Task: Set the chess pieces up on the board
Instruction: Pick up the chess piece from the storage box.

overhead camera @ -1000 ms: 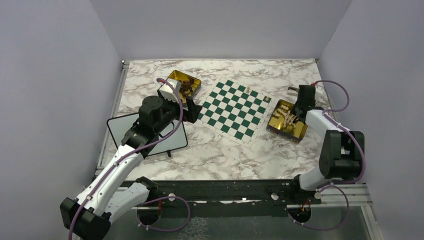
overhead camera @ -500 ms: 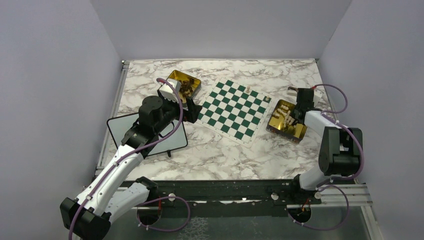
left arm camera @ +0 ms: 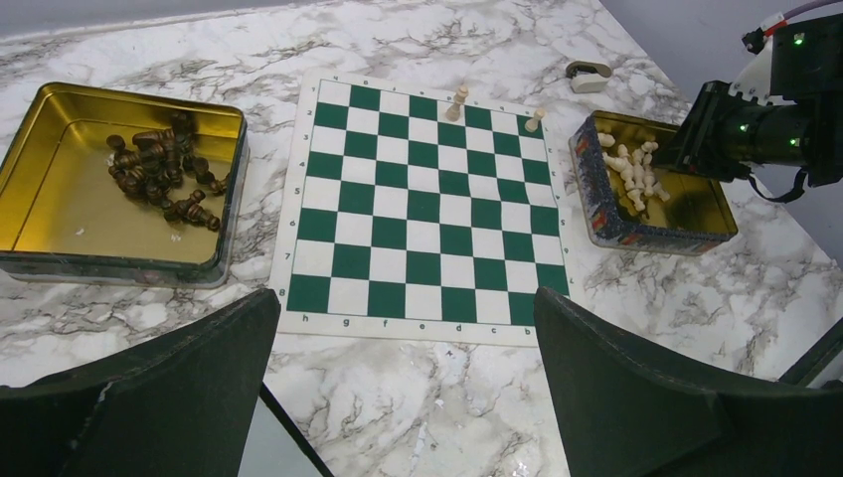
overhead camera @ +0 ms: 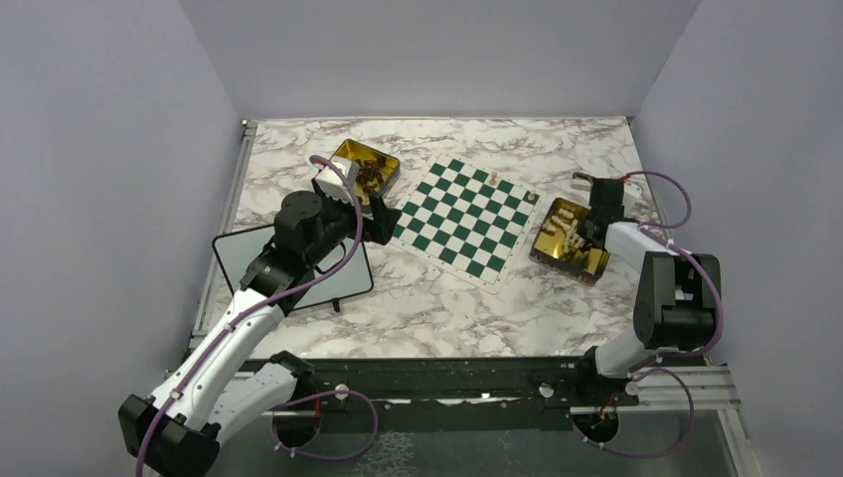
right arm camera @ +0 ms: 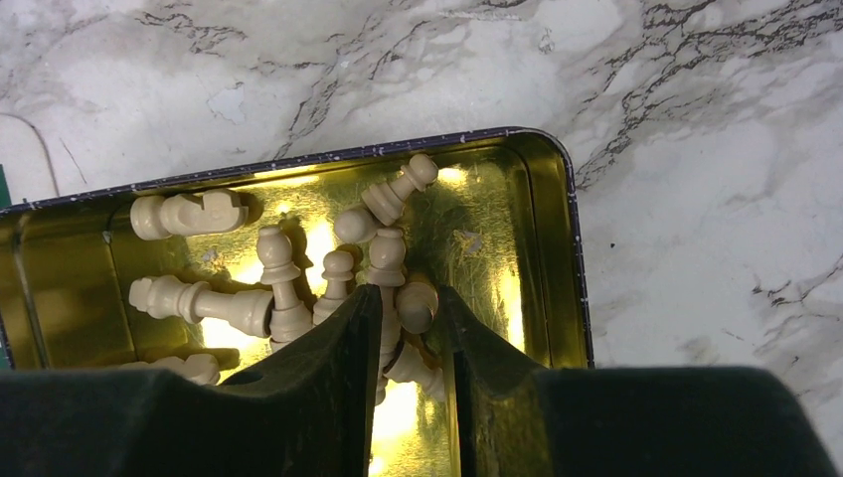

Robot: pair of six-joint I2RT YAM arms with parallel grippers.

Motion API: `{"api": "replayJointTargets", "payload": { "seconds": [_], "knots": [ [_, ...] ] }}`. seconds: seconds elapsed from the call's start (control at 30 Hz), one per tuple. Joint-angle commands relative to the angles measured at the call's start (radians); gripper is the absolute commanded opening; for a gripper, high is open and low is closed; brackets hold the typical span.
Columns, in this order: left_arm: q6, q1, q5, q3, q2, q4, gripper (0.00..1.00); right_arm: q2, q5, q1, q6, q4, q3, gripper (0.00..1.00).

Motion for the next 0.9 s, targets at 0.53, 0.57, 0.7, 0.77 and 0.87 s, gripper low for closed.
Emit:
{"api": "replayJointTargets", "payload": {
  "seconds": [0.53,0.57,0.7,0.77,0.87],
  "knots": [
    [0.001,-0.003,0.014,-0.007,-0.01,0.026,0.99,-0.033,0.043,-0.006,-0.006,-0.042,0.028,0.18],
    [0.001,-0.003,0.016,-0.008,-0.01,0.028,0.99,-0.04,0.049,-0.006,-0.005,-0.056,0.04,0.18],
    [0.0,-0.003,0.017,-0.006,-0.006,0.027,0.99,-0.071,0.057,-0.006,-0.009,-0.108,0.079,0.18],
    [-0.002,-0.003,0.021,-0.006,-0.004,0.027,0.99,-0.087,0.061,-0.006,-0.013,-0.129,0.102,0.18],
    [-0.001,-0.003,0.019,-0.006,0.0,0.027,0.99,-0.122,0.045,-0.006,-0.019,-0.149,0.134,0.17]
  ]
}}
